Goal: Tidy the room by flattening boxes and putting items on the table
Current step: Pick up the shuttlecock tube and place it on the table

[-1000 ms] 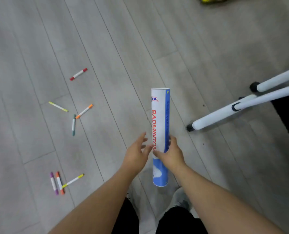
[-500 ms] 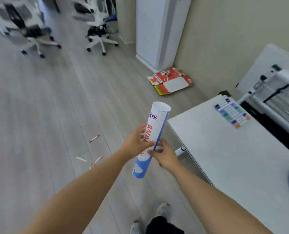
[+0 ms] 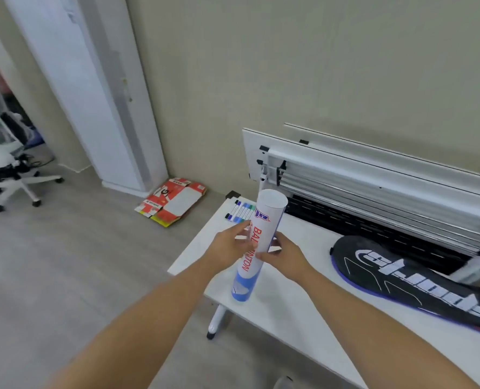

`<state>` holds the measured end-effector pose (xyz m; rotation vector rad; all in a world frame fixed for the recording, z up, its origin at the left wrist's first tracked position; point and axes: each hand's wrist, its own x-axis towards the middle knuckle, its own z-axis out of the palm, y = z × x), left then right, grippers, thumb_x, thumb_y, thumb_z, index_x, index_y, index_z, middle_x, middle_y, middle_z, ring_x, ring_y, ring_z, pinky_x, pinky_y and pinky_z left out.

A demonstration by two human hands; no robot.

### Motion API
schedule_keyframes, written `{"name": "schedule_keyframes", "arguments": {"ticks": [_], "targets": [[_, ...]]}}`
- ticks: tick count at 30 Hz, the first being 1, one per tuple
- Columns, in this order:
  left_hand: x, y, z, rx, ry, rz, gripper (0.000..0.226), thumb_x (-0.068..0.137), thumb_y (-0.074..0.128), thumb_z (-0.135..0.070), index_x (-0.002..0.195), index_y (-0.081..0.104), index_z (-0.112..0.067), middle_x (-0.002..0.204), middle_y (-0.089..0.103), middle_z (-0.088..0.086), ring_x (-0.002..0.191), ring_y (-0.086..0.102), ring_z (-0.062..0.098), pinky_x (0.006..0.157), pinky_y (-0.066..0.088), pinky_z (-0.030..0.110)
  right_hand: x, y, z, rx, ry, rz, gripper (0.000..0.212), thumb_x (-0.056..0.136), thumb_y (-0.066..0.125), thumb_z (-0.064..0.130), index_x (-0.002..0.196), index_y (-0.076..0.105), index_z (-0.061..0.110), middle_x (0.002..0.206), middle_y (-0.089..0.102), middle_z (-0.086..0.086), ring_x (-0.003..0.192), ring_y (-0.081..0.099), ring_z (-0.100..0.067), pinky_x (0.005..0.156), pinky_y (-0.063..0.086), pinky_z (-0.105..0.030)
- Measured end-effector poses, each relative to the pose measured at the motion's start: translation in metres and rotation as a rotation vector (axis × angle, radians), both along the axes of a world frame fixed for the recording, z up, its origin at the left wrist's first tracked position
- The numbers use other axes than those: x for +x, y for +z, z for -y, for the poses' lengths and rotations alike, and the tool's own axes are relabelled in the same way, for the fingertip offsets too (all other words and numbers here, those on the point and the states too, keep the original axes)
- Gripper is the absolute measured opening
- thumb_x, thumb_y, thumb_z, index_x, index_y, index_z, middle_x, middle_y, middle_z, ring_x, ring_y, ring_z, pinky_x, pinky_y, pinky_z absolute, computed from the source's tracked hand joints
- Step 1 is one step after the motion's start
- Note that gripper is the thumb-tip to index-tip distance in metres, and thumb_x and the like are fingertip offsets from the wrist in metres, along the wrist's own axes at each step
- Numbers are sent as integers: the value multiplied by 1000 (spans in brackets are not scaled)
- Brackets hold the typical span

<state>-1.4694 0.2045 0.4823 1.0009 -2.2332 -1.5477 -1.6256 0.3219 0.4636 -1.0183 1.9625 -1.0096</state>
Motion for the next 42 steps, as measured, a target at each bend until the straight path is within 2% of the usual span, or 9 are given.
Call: {"name": "schedule_keyframes", "arguments": {"ticks": [5,10,19,23,26,32,35,38,42], "targets": [[-125,10,-2,-48,-135,29,59,90,70,-30,142,43,-38,120,57,-14,110,58,11,100,50,39,-112,8,-15,27,-71,-56,66,75,81,30,132,47,30,112,65,11,87,69,-4,85,57,-33],[-242,8,0,-57,-185,12,57,89,71,-26,140,46,-35,126,63,-9,114,61,14,101,50,43,-220,10,-16,50,-123,-83,68,77,80,31,135,45,31,119,63,11,92,67,-3,86,54,-29],[-384,-10,20,-18,-188,53,60,87,73,-30,140,46,-31,128,63,-6,114,62,18,94,54,40,-349,-5,3,106,-182,-138,67,82,77,22,139,41,19,136,56,-1,115,61,-22,85,50,-30],[-415,-30,28,-7,-211,114,62,87,73,-30,141,42,-31,131,61,-6,117,60,17,90,53,32,-375,-31,10,122,-207,-104,64,82,77,22,137,43,20,135,58,-1,117,61,-22,93,52,-39],[-426,-47,30,-12,-223,130,63,86,74,-31,142,43,-29,131,62,-5,118,60,17,98,52,38,-384,-48,10,134,-234,-75,66,80,78,25,136,43,22,132,60,2,109,65,-18,95,53,-43],[-437,-58,43,0,-244,131,57,88,72,-31,139,46,-32,128,64,-8,110,64,14,94,55,40,-391,-53,17,134,-256,-75,69,79,77,34,137,40,26,125,61,9,104,65,-13,86,54,-32],[-433,-61,49,-31,-292,163,58,87,73,-35,138,46,-35,122,65,-14,97,63,0,88,56,28,-386,-53,15,135,-256,-80,65,79,77,34,134,43,26,115,63,13,94,63,-3,82,52,-24],[-423,-63,53,-68,-341,164,55,87,74,-34,136,50,-32,108,65,-21,84,59,-19,66,48,3,-379,-55,9,146,-222,-77,63,79,76,33,133,43,28,111,65,14,93,63,0,78,50,-20],[-413,-67,52,-94,-386,156,55,86,74,-37,136,50,-36,108,64,-24,89,59,-18,66,44,4,-370,-60,3,135,-239,-92,62,78,76,39,132,44,33,112,65,18,94,62,5,73,46,-14]]}}
